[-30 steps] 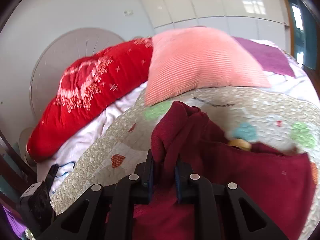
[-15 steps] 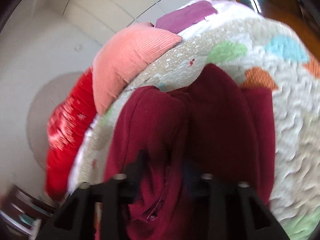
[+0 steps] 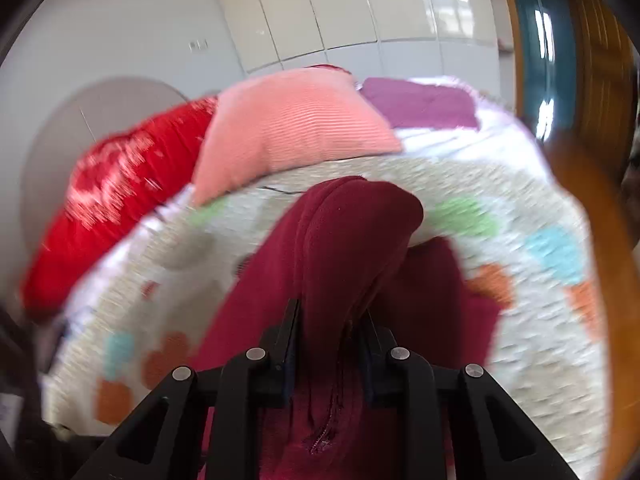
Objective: Fold small clothes
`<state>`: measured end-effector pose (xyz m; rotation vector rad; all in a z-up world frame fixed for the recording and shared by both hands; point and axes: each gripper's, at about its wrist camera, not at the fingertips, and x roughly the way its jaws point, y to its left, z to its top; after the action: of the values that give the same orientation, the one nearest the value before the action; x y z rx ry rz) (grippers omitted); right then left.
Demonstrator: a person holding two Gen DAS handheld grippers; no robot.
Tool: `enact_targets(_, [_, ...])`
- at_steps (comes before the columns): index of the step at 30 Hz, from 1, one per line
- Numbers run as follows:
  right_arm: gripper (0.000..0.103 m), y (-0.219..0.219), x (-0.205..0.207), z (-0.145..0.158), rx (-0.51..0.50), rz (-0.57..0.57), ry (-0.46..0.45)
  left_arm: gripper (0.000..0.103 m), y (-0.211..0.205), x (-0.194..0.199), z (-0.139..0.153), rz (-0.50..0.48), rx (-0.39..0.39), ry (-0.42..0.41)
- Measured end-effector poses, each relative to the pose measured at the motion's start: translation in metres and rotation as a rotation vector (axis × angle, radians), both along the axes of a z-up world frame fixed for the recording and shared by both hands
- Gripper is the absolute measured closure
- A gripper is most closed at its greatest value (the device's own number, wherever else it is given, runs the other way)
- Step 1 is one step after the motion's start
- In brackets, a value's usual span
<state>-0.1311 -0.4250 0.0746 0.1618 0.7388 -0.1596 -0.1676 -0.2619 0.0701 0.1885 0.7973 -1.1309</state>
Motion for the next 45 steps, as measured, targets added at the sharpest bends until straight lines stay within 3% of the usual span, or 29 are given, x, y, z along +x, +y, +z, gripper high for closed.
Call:
enact_targets(3, [0.077,-0.028,0.006,-0.027,-0.013,-0.08,0.065,0.057,-0.008,-0.01,-0.003,-0.019,0.036,-0.006])
enact_targets(5, [0.063,-0.042,0.006,-0.043,0.03,-0.095,0.099,0.057,-0.007,-0.012,-0.006,0.011,0.087,-0.036])
enact_targets(7, [0.058,-0.048,-0.012,-0.033,0.057,-0.107,0.041,0.057,0.0,-0.012,-0.004,0.047,0.116,-0.054])
enact_targets(10, [0.058,-0.039,-0.044,-0.009,0.068,-0.096,-0.035,0.057,0.014,-0.009,0.006,0.085,0.096,-0.056])
enact_targets(12, [0.058,-0.024,-0.066,0.006,0.113,-0.022,-0.092,0.057,0.019,-0.003,0.014,0.125,0.078,-0.074])
enact_targets(15, [0.058,-0.002,-0.079,0.008,0.163,0.074,-0.105,0.057,0.019,0.003,0.023,0.18,0.059,-0.068])
enact_targets(17, [0.058,0.009,-0.081,-0.003,0.147,0.115,-0.068,0.057,0.013,0.009,0.024,0.213,0.053,-0.073])
enact_targets(19, [0.059,0.013,-0.083,-0.025,0.045,0.064,0.011,0.057,0.01,0.02,0.019,0.249,0.059,-0.071])
enact_targets(22, [0.061,0.0,-0.08,-0.066,0.005,-0.015,0.129,0.057,-0.004,0.035,0.001,0.288,0.105,-0.031])
enact_targets(25, [0.058,-0.017,-0.09,-0.079,0.15,-0.051,0.07,0.057,-0.015,0.038,-0.015,0.31,0.169,-0.027])
enact_targets(28, [0.058,-0.017,-0.101,-0.066,0.18,-0.052,0.049,0.057,-0.017,0.035,-0.016,0.315,0.182,-0.064])
enact_targets(31, [0.058,-0.019,-0.112,-0.04,0.205,-0.073,-0.043,0.057,-0.011,0.037,-0.009,0.314,0.166,-0.053])
enact_targets(37, [0.058,-0.018,-0.079,-0.007,0.148,-0.079,-0.116,0.057,-0.01,0.047,-0.002,0.366,0.158,-0.05])
enact_targets(41, [0.058,-0.02,-0.042,-0.017,0.147,-0.073,-0.076,0.057,-0.016,0.052,-0.009,0.369,0.179,-0.03])
enact_targets(45, [0.059,-0.043,-0.011,-0.045,0.077,-0.141,0.014,0.053,-0.02,0.053,-0.014,0.366,0.182,-0.039])
